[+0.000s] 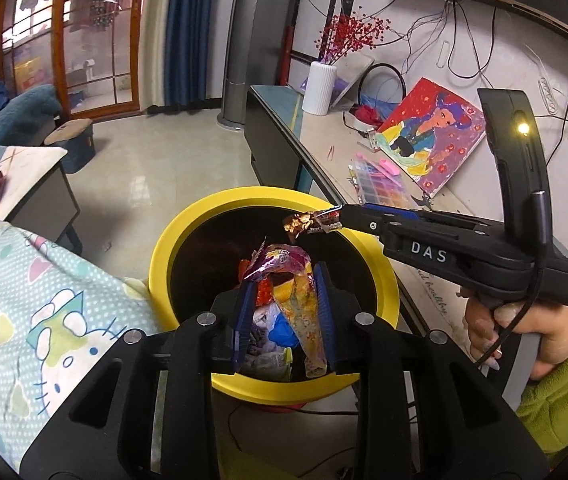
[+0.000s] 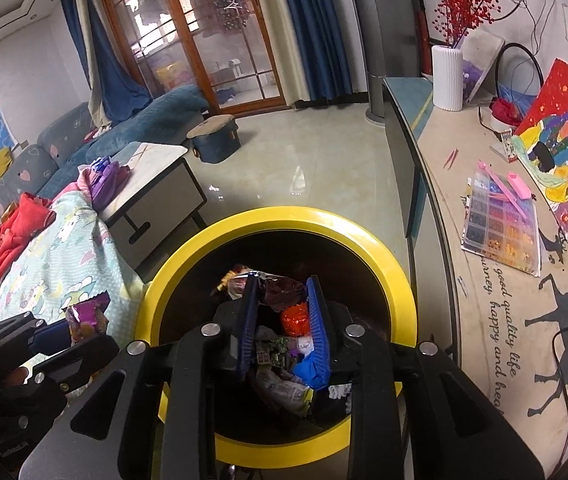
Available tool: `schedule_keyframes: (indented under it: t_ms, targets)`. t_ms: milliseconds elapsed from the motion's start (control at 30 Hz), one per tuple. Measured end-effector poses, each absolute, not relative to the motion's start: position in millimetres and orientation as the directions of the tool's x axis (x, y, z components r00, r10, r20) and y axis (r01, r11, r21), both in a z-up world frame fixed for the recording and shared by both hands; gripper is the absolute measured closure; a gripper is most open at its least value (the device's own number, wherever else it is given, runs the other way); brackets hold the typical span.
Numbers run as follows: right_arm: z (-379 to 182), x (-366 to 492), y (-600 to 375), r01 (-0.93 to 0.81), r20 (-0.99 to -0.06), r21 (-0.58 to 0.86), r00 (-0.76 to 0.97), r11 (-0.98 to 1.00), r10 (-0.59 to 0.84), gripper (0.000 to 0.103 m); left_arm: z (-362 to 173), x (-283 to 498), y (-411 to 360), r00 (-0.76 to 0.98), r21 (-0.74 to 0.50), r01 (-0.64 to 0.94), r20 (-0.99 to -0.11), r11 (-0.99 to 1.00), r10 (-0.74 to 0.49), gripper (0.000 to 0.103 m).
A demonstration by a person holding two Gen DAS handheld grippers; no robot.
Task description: Collect trash
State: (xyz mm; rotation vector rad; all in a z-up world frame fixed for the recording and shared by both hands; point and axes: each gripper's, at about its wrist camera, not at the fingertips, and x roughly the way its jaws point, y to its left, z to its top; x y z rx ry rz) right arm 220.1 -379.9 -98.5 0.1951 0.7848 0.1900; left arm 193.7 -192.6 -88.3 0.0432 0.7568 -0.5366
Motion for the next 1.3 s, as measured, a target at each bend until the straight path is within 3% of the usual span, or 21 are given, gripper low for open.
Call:
schedule_keyframes:
  t_ms: [233,333,533,633,800,967,1300]
  targets:
    - [-101,219,-391,-0.073,-0.683,0.243,0.695,0.967,0.224,0.069,-91,201,-190,0.606,-0.156,0.448,-0.671,0.880,-0.427,0.062]
    - [-100,217,-394,-0.064,-0.682,0.241,0.699,0.968,0.216,0.066,-90,202,-185,0.614,-0.158,0.432,-0.670,0.888,-0.418,0.046]
    - [-90,207,-395,-0.065,-0.661,0.232,0.721,0.970,0.207,0.049,-82,201,-167,0.638,-0.178,0.386,-0.657,0.905,-0.401,0.020]
    - [-83,201,-392,-0.078,-0.645,0.223,0.735,0.972,0.207,0.035,-75,199,-155,0.657,-0.179,0.359,-0.649,0.916,-0.384,0.012]
    - [-68,186,-377,-0.115,-0.611,0.207,0.760,0.972,0.220,0.017,-64,192,-131,0.693,-0.173,0.300,-0.637,0.938,-0.338,0.011]
    - [-50,171,-354,-0.161,-0.568,0.215,0.781,0.963,0.257,0.010,-50,175,-100,0.748,-0.153,0.220,-0.607,0.963,-0.268,0.011]
    - [-22,132,-304,-0.253,-0.484,0.190,0.817,0.949,0.315,0.007,-28,130,-51,0.828,-0.125,0.121,-0.534,0.985,-0.170,0.011]
